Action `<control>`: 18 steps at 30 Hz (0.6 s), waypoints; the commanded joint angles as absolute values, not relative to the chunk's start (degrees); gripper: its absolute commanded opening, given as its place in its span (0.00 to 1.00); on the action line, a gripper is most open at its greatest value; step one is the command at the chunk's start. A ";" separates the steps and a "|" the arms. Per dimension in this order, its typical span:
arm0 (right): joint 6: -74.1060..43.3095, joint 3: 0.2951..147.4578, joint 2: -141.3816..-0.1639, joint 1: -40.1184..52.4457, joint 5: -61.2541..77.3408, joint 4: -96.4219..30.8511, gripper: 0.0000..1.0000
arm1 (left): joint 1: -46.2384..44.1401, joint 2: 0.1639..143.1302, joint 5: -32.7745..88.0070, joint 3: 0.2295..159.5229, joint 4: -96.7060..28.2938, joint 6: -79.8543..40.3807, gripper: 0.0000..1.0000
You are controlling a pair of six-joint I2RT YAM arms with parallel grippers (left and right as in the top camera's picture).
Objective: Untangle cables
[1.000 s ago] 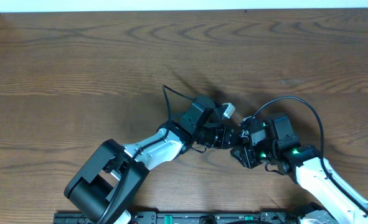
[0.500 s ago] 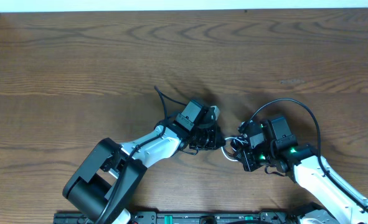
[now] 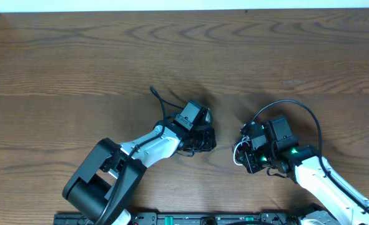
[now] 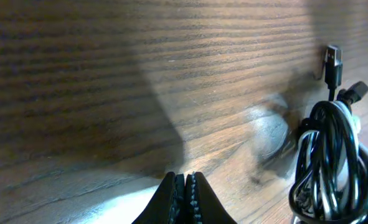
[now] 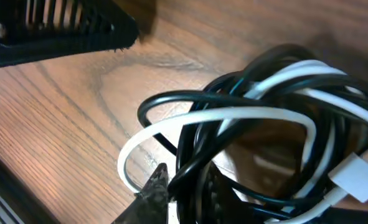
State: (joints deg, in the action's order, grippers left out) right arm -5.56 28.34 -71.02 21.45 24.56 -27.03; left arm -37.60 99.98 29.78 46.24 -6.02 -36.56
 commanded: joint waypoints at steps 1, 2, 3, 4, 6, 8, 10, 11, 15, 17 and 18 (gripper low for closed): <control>-5.74 29.04 -71.26 21.32 24.12 -27.88 0.11 | -37.34 100.20 36.29 46.09 -3.66 -35.51 0.08; -5.74 29.04 -71.26 21.32 24.12 -27.86 0.11 | -37.34 100.20 38.17 46.09 -2.68 -35.09 0.08; -5.74 29.04 -71.26 21.32 24.12 -27.81 0.10 | -37.36 100.20 41.12 46.09 -1.04 -33.87 0.12; -5.72 29.04 -71.26 21.32 24.12 -27.73 0.10 | -37.36 100.20 44.47 46.09 0.73 -32.16 0.17; -5.74 29.04 -71.26 21.32 24.12 -27.64 0.10 | -37.36 100.20 50.81 46.09 4.03 -29.26 0.27; -5.74 29.04 -71.26 21.32 24.12 -27.64 0.10 | -37.36 100.20 55.35 46.09 6.61 -28.01 0.31; -5.74 29.04 -71.26 21.32 24.12 -27.62 0.10 | -37.36 100.20 56.34 46.09 7.25 -27.88 0.32; -5.74 29.04 -71.26 21.32 24.12 -27.59 0.10 | -37.36 100.20 56.12 46.09 7.18 -27.86 0.32; -5.74 29.04 -71.26 21.32 24.12 -27.31 0.10 | -37.47 100.22 54.83 46.02 6.63 -26.59 0.32; -5.74 29.04 -71.26 21.32 24.14 -27.33 0.10 | -37.47 100.22 52.82 45.98 5.91 -26.57 0.33; -5.74 29.04 -71.26 21.32 24.14 -27.33 0.10 | -37.58 100.31 51.18 45.98 5.19 -26.57 0.32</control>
